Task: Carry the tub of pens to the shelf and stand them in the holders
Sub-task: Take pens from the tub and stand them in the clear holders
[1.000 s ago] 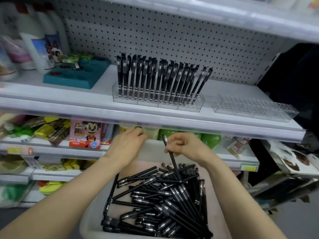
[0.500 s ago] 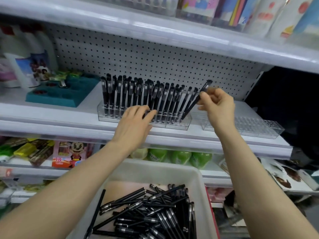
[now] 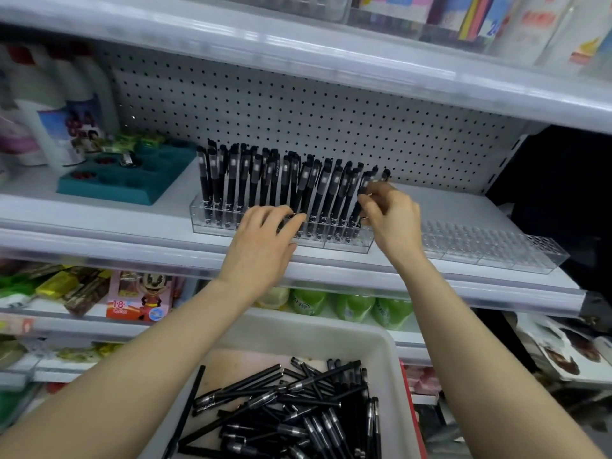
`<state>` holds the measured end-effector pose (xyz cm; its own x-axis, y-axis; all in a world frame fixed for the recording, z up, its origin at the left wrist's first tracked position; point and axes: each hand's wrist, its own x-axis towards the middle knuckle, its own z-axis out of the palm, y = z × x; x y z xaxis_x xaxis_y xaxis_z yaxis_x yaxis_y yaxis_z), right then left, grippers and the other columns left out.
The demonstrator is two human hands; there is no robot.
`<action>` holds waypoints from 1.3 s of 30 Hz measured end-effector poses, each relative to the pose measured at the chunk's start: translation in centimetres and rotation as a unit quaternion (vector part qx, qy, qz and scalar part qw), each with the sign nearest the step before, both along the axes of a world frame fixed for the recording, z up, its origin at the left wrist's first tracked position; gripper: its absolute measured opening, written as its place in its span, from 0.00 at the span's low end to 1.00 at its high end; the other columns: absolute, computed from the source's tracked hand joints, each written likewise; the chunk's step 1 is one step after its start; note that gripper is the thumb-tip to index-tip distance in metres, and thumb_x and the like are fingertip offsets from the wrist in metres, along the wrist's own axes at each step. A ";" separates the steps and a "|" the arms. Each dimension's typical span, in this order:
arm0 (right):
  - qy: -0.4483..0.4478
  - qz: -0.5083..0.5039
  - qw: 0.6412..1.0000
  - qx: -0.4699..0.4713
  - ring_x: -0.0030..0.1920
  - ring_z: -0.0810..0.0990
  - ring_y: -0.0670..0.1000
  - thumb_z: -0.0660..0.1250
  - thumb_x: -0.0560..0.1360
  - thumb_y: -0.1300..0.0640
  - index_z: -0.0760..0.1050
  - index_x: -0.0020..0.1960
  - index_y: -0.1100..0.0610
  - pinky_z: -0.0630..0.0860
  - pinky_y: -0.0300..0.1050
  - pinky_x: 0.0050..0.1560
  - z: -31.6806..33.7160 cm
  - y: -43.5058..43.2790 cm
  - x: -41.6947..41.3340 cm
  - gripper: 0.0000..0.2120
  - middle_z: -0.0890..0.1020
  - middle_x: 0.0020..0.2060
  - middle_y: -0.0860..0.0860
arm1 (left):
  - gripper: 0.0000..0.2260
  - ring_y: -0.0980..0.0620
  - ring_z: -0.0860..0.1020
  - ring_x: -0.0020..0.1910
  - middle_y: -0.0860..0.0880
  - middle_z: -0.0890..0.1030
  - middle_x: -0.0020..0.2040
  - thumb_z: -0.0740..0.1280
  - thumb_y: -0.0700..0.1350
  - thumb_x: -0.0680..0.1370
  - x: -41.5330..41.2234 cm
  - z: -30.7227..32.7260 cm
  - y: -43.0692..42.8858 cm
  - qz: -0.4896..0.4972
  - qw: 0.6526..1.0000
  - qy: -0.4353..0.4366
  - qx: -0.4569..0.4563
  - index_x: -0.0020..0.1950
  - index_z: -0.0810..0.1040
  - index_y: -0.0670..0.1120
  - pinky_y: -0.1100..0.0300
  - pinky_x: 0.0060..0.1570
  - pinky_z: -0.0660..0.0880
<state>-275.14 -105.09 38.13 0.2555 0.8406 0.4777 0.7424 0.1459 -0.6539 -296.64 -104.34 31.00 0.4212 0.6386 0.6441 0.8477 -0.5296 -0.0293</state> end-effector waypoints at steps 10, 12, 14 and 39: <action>0.001 -0.025 1.000 -0.010 0.41 0.83 0.54 0.65 0.79 0.55 0.81 0.54 0.58 0.80 0.55 0.49 -0.3 -0.3 -0.4 0.10 0.85 0.38 0.52 | 0.24 0.42 0.67 0.67 0.43 0.72 0.68 0.68 0.43 0.77 -0.7 0.3 -0.5 -0.033 0.998 -0.003 -0.048 0.73 0.69 0.44 0.45 0.69 0.66; 0.005 -0.037 0.999 -0.002 0.44 0.83 0.53 0.66 0.78 0.55 0.81 0.56 0.58 0.80 0.53 0.52 -0.7 -0.8 -0.6 0.10 0.85 0.41 0.51 | 0.24 0.43 0.67 0.69 0.44 0.72 0.68 0.68 0.41 0.76 -1.4 0.2 -1.4 -0.048 0.997 -0.023 -0.053 0.72 0.71 0.44 0.47 0.69 0.68; 0.023 -0.050 0.998 0.012 0.46 0.81 0.48 0.67 0.78 0.56 0.80 0.59 0.57 0.78 0.43 0.53 -1.4 -1.7 -1.0 0.11 0.83 0.43 0.48 | 0.20 0.44 0.69 0.66 0.44 0.74 0.65 0.69 0.38 0.75 -2.3 -0.3 -2.8 -0.059 0.996 -0.052 -0.048 0.68 0.75 0.43 0.50 0.60 0.73; -0.229 0.299 0.887 -0.269 0.56 0.78 0.53 0.67 0.77 0.57 0.79 0.62 0.55 0.70 0.43 0.59 -18.4 -10.7 -11.3 0.13 0.81 0.56 0.52 | 0.24 0.46 0.68 0.63 0.47 0.72 0.64 0.63 0.39 0.76 -6.9 -8.4 -7.2 0.029 0.973 0.042 -0.224 0.72 0.67 0.49 0.51 0.63 0.69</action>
<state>-286.45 -115.76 19.71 -0.4286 0.8984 -0.0956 0.8436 0.3601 -0.3983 -303.57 -111.53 22.56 0.4147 0.8722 0.2595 0.8815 -0.4558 0.1233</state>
